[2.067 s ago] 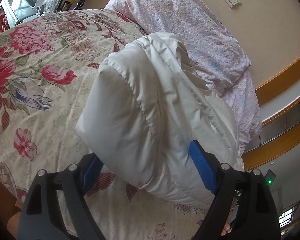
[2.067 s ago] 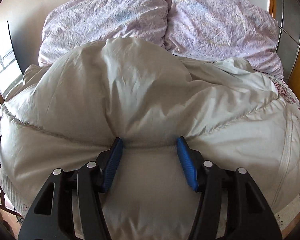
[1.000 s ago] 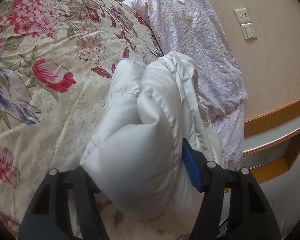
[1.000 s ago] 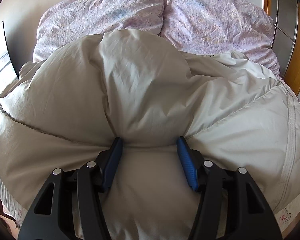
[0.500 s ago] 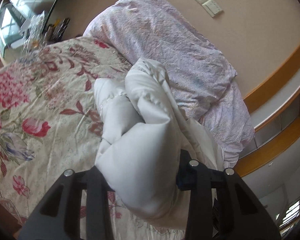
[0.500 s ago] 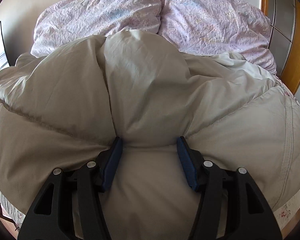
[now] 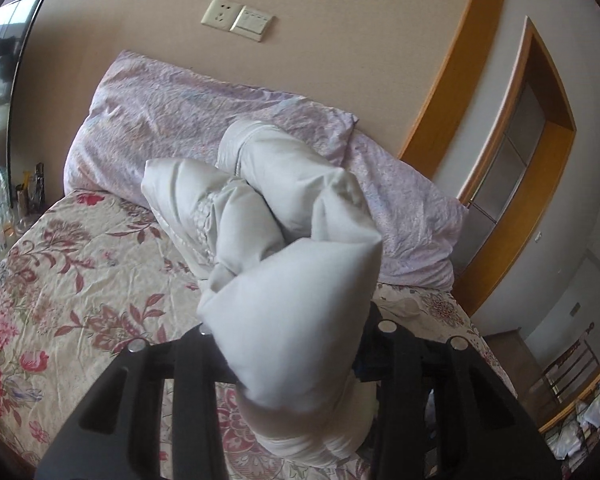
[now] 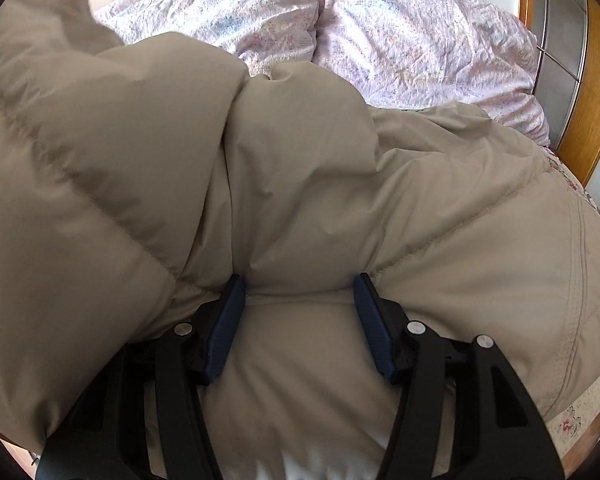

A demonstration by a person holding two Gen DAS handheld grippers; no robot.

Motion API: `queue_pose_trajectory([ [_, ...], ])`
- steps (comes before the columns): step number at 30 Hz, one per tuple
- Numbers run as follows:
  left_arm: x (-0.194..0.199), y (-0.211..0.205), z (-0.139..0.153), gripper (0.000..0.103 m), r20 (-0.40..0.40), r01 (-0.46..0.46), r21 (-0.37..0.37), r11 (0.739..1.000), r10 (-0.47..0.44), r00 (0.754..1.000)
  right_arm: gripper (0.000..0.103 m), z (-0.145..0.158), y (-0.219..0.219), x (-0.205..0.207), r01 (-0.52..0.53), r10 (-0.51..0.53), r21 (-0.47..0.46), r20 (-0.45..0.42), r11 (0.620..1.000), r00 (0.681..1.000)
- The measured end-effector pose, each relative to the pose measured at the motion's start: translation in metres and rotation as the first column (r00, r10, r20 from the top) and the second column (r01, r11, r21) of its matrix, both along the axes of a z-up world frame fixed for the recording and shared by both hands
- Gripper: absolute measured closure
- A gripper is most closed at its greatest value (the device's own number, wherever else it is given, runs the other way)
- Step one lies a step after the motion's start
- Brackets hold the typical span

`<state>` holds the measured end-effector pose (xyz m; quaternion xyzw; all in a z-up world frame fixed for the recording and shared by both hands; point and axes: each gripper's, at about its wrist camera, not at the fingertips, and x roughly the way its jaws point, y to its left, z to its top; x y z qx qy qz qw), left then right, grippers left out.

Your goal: Fold large clothes

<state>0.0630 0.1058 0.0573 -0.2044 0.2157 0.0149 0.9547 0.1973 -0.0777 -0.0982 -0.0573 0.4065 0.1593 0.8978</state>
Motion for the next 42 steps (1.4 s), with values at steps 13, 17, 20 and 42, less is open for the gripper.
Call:
queue_pose_trajectory([
  [13, 0.061, -0.121, 0.012, 0.061, -0.009, 0.303, 0.077, 0.95, -0.303, 0.953, 0.044, 0.001, -0.025, 0.006, -0.042, 0.048, 0.106, -0.047, 0.993, 0.998],
  [17, 0.077, -0.141, 0.008, 0.06, -0.033, 0.35, 0.066, 0.934, -0.349, 0.937, 0.045, 0.008, -0.053, -0.009, -0.083, 0.087, 0.149, -0.022, 0.985, 0.996],
  [20, 0.084, -0.156, 0.001, 0.059, -0.05, 0.374, 0.079, 0.924, -0.371, 0.927, 0.045, 0.016, -0.076, -0.029, -0.101, 0.097, 0.148, 0.038, 0.984, 0.995],
  [42, 0.145, -0.296, -0.086, 0.053, -0.31, 0.609, 0.141, 0.781, -0.549, 0.776, 0.044, 0.015, -0.182, -0.069, 0.009, -0.036, 0.144, 0.19, 0.99, 0.981],
])
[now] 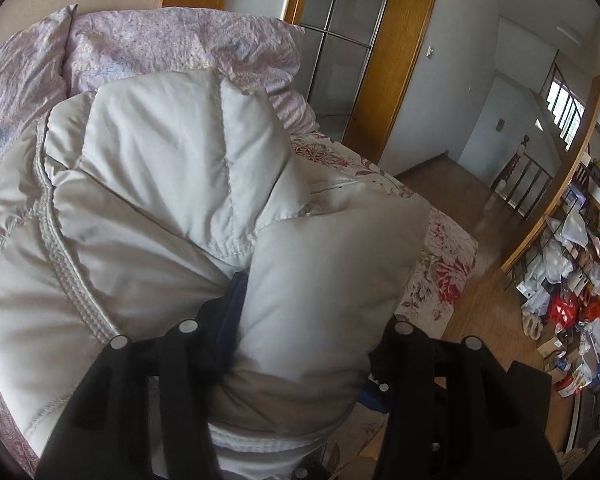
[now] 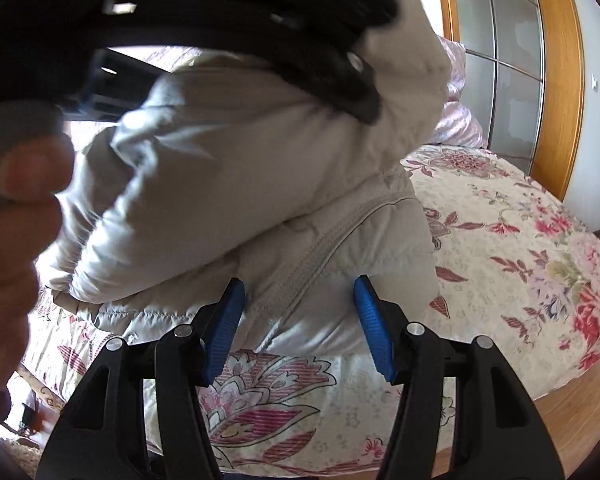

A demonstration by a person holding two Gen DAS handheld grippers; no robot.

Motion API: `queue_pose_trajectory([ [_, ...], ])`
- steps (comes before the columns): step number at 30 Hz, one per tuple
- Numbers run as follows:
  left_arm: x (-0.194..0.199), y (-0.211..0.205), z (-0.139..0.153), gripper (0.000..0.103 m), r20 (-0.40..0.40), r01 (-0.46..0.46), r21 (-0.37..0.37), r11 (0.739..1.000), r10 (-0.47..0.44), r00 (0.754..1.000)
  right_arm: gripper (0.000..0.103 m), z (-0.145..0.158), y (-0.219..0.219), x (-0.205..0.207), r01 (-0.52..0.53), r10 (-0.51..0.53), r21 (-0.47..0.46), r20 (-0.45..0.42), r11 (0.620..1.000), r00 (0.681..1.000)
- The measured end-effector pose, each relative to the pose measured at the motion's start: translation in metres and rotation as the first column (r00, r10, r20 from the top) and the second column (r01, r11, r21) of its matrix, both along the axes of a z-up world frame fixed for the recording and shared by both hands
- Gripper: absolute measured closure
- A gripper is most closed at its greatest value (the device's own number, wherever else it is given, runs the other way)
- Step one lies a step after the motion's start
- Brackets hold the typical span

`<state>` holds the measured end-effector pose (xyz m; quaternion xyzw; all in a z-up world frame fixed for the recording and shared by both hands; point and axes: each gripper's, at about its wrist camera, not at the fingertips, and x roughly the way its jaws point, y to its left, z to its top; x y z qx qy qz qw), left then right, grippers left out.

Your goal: Fold large clothes

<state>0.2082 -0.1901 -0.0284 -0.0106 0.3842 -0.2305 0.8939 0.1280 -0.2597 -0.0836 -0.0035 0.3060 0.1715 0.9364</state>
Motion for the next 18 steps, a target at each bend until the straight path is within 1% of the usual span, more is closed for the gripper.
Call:
queue_pose_trajectory([
  [5, 0.011, -0.011, -0.01, 0.052, -0.025, 0.002, 0.012, 1.0, -0.001, 1.0, 0.043, -0.007, -0.005, 0.001, 0.002, -0.003, 0.034, 0.011, 0.999, 1.0],
  [8, 0.01, -0.013, -0.01, 0.051, -0.015, 0.0, 0.022, 1.0, 0.0, 1.0, 0.042, -0.009, -0.006, -0.001, 0.007, -0.008, 0.053, 0.008, 0.999, 1.0],
  [10, 0.004, -0.009, -0.003, 0.044, -0.01, 0.003, -0.001, 1.0, -0.003, 1.0, 0.041, -0.01, -0.007, 0.001, 0.007, -0.008, 0.062, 0.006, 0.998, 1.0],
  [11, 0.002, -0.005, 0.003, 0.038, -0.01, 0.009, -0.026, 1.0, -0.009, 1.0, 0.04, -0.011, -0.008, 0.002, 0.007, -0.008, 0.064, 0.007, 0.998, 1.0],
  [12, -0.002, -0.001, 0.01, 0.033, -0.007, 0.011, -0.051, 0.999, -0.011, 1.0, 0.04, -0.011, -0.007, 0.001, 0.006, -0.007, 0.068, 0.008, 0.998, 1.0],
  [13, -0.005, 0.005, 0.017, 0.031, 0.001, 0.008, -0.069, 0.998, -0.008, 1.0, 0.04, -0.012, -0.008, 0.002, 0.007, -0.007, 0.069, 0.007, 0.998, 1.0],
  [15, -0.017, 0.016, 0.035, 0.021, 0.034, 0.008, -0.113, 0.994, -0.005, 0.999, 0.04, -0.012, -0.009, 0.002, 0.007, -0.008, 0.066, 0.006, 0.998, 1.0],
  [18, -0.036, 0.047, 0.068, 0.011, 0.12, -0.004, -0.195, 0.981, 0.028, 0.992, 0.04, -0.012, -0.007, 0.001, 0.01, -0.01, 0.061, 0.004, 0.998, 1.0],
])
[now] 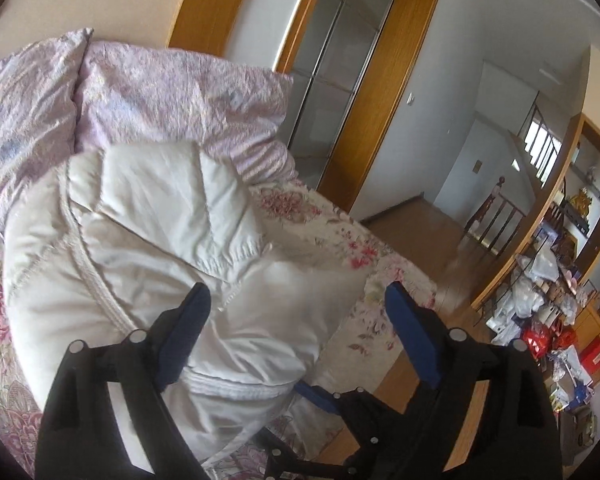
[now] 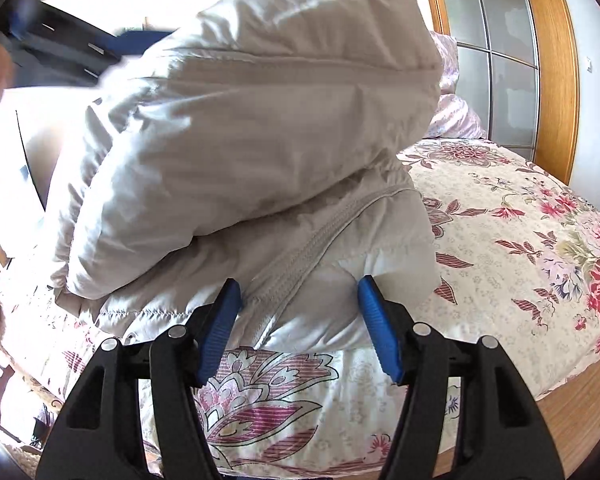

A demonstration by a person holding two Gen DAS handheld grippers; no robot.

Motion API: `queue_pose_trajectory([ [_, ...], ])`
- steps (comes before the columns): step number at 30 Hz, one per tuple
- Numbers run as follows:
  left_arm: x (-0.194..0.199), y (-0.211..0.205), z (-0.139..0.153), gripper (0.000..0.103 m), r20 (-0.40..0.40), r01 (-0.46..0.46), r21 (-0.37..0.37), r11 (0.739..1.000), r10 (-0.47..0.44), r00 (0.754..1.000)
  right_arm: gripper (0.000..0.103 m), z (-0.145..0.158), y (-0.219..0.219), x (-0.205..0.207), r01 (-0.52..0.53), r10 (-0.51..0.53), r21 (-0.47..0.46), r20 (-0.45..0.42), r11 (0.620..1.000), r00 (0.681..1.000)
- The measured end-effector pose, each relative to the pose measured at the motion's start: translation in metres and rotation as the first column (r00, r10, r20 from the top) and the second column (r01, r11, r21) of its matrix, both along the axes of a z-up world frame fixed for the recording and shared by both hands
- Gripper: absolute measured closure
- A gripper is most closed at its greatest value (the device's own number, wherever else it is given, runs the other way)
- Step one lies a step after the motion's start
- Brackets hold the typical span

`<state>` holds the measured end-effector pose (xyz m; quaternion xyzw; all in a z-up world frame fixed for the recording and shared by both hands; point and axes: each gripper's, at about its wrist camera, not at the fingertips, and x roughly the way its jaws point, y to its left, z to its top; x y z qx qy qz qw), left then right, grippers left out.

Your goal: Fold large clothes

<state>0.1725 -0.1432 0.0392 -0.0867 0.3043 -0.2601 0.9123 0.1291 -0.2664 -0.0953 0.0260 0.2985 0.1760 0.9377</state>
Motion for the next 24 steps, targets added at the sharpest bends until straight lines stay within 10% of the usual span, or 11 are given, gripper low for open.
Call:
queue_pose_trajectory([
  [9, 0.021, 0.094, 0.008, 0.009, 0.096, -0.393, 0.148, 0.907, 0.383, 0.919, 0.037, -0.001, 0.002, 0.005, 0.007, -0.007, -0.009, -0.007, 1.0, 1.0],
  [24, 0.065, 0.072, -0.057, 0.013, 0.045, -0.409, 0.298, 0.863, 0.415, 0.909, 0.033, -0.006, 0.003, 0.006, 0.004, -0.004, -0.03, -0.004, 1.0, 1.0],
])
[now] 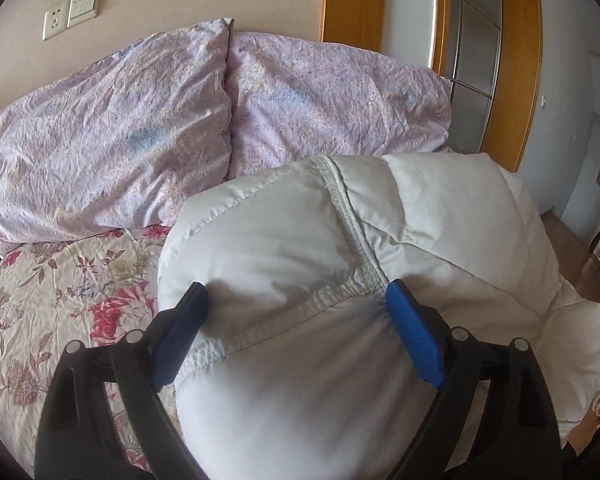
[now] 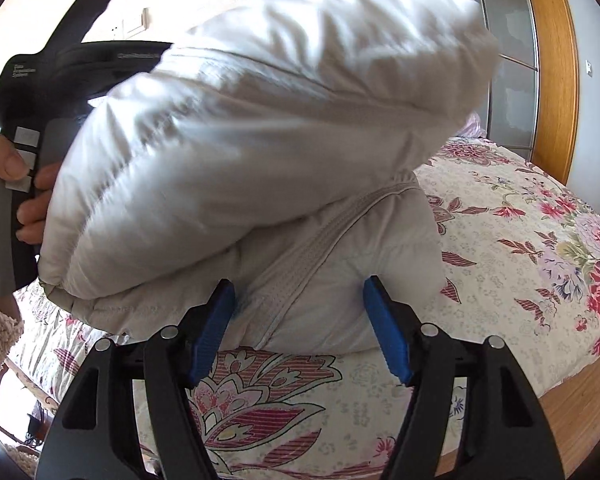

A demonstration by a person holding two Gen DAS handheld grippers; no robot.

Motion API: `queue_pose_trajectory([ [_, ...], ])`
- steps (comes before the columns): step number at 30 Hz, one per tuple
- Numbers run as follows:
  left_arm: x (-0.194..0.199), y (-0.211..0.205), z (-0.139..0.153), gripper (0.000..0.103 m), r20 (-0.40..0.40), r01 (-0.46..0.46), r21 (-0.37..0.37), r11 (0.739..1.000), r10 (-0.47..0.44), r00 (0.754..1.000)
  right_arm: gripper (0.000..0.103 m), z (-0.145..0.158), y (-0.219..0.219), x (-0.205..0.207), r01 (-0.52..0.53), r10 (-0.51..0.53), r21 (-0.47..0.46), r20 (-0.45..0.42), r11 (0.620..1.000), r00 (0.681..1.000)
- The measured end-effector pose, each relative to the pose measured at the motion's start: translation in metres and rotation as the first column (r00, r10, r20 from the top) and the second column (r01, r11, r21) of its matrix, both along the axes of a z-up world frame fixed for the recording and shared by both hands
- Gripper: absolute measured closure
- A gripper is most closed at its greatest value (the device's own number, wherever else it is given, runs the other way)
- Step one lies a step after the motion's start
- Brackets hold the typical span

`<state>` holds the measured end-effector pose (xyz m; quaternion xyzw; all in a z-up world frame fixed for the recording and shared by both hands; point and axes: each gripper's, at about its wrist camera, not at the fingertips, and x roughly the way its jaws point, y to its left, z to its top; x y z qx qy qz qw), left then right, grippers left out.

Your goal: Fold large clothes

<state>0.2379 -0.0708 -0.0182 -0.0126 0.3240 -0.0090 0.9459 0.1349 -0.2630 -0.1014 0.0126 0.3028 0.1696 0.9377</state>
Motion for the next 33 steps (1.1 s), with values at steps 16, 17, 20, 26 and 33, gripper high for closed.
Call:
queue_pose_trajectory([
  [16, 0.008, -0.034, -0.018, 0.008, 0.019, 0.034, 0.059, 0.998, -0.035, 0.999, 0.032, 0.036, -0.037, -0.038, -0.085, 0.083, 0.041, 0.045, 0.996, 0.996],
  [17, 0.003, -0.03, -0.013, 0.006, 0.027, 0.034, 0.039, 0.999, -0.035, 0.999, 0.032, 0.044, -0.039, -0.042, -0.105, 0.101, 0.05, 0.069, 0.993, 0.992],
  [20, -0.008, -0.017, 0.0, 0.005, 0.045, 0.02, -0.007, 1.0, -0.02, 0.999, 0.032, 0.076, -0.039, -0.044, -0.153, 0.143, 0.066, 0.13, 0.986, 0.981],
  [26, -0.017, 0.012, 0.014, 0.005, 0.038, -0.02, -0.08, 0.997, 0.023, 0.999, 0.032, 0.128, -0.014, 0.008, -0.183, 0.171, 0.09, 0.133, 0.979, 0.976],
  [33, -0.012, 0.02, 0.012, 0.005, 0.014, -0.051, -0.076, 0.996, 0.052, 0.999, 0.04, 0.154, 0.023, 0.09, -0.135, 0.134, 0.016, 0.074, 0.991, 0.988],
])
